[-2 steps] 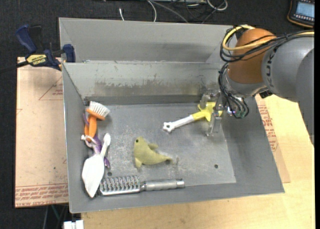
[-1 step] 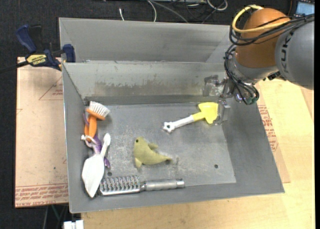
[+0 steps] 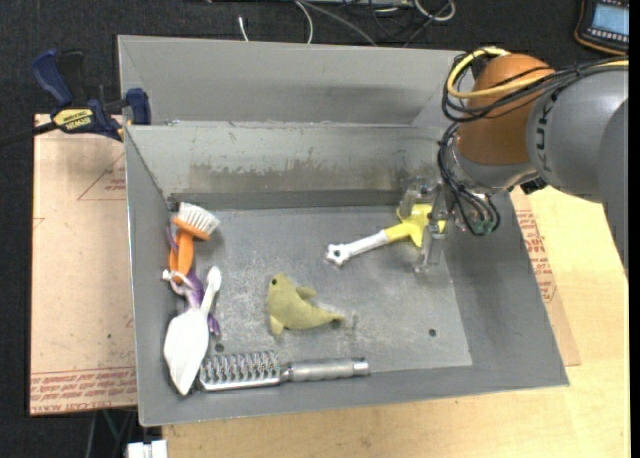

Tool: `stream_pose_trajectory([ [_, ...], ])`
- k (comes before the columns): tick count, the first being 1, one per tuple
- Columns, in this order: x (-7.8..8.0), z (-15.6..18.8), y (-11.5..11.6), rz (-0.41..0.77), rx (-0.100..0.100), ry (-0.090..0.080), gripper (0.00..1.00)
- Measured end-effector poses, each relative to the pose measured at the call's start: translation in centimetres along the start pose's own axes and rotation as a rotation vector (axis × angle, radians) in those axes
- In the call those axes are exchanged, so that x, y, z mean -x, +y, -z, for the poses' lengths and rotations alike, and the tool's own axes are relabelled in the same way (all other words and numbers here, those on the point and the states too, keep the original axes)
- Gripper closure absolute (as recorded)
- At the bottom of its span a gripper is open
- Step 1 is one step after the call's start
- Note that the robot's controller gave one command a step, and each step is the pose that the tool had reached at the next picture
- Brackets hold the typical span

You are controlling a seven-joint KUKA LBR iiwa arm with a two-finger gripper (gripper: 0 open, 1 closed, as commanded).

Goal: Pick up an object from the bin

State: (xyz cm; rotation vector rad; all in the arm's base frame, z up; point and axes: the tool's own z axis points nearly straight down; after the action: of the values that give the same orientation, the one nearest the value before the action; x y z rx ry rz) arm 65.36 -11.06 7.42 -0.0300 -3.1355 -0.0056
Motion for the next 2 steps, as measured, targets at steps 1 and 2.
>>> stream_pose_trajectory([
  [1, 0.3, -0.4, 2.9, 0.298, -0.007, -0.024, 0.00],
  [2, 0.2, 0.2, 0.1, 0.010, -0.001, -0.007, 1.00],
])
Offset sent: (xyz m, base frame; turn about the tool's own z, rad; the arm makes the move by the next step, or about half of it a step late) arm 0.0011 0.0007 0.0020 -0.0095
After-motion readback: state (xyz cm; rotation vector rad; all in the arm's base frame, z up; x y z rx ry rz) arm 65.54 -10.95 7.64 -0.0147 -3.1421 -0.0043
